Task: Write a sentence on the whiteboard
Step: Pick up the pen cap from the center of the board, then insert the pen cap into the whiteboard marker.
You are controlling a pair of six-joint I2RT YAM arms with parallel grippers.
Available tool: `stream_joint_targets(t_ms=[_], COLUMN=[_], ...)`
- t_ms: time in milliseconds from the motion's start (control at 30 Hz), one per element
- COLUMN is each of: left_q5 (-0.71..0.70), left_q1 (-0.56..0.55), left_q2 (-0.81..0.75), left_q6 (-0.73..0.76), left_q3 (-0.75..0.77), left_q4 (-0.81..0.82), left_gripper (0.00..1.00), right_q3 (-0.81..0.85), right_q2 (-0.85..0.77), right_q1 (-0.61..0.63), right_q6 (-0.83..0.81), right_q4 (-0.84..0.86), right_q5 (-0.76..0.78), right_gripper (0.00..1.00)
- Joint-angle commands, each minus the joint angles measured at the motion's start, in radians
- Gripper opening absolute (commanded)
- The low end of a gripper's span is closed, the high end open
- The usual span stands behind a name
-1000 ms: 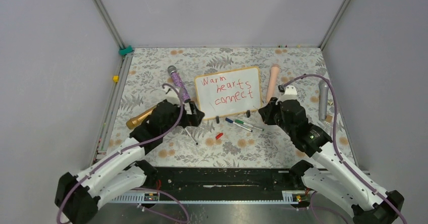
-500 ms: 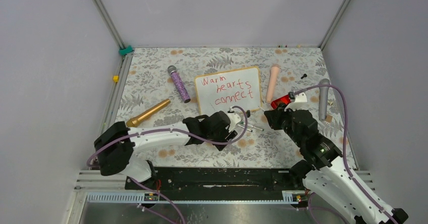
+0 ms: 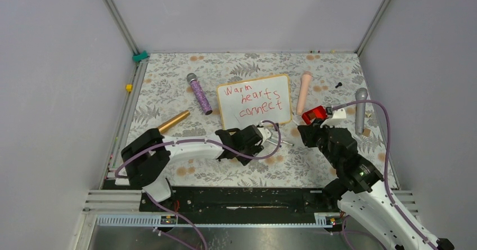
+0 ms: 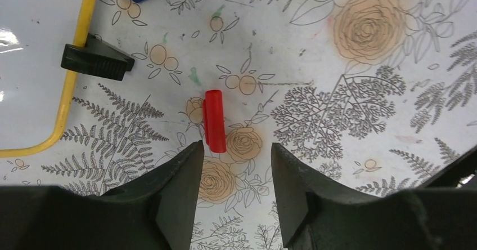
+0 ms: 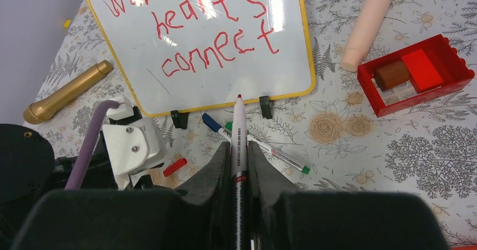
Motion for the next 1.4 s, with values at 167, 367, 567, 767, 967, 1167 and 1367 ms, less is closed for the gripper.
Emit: stream_joint_targets(t_ms=[167,367,567,767,967,1167,1367], left_q5=[-0.028,0.009,0.059,0.106,0.158,0.168,0.126], left_q1=[0.054,0.065,0.065,0.078,0.077,0.074,0.07], left_q2=[0.046,0.07,0.081,0.015,-0.276,-0.452,-0.498], left_q6=[-0.036,-0.029,-0.022,-0.04,0.097,0.321,0.422], left_q3=[0.047,0.04,0.011,-0.069,-0.27,-0.427,-0.548], left_q4=[0.017,0.017,0.024,0.082,0.325,0.53,0.705], left_gripper=[0.46,0.41,0.19,0.0,0.0,0.0,0.0], right_q3=[-0.013,-0.002,0.022,0.068,0.142,0.193,0.136], right_q2=[-0.011,0.017,0.026,0.03,0.132,0.288,0.305], right_q1=[-0.004,-0.005,-0.004,-0.005,-0.004,-0.004,0.007], right_q6=[-0.013,-0.014,-0.017,-0.036,-0.09,-0.097,-0.063], right_q4=[0.008,0.005,-0.026,-0.111,-0.145,-0.119,0.034], right_q5=[0.02,0.001,-0.019,-0.022,-0.386,-0.711,-0.778], right_gripper=[0.0,0.0,0.0,0.0,0.0,0.0,0.0])
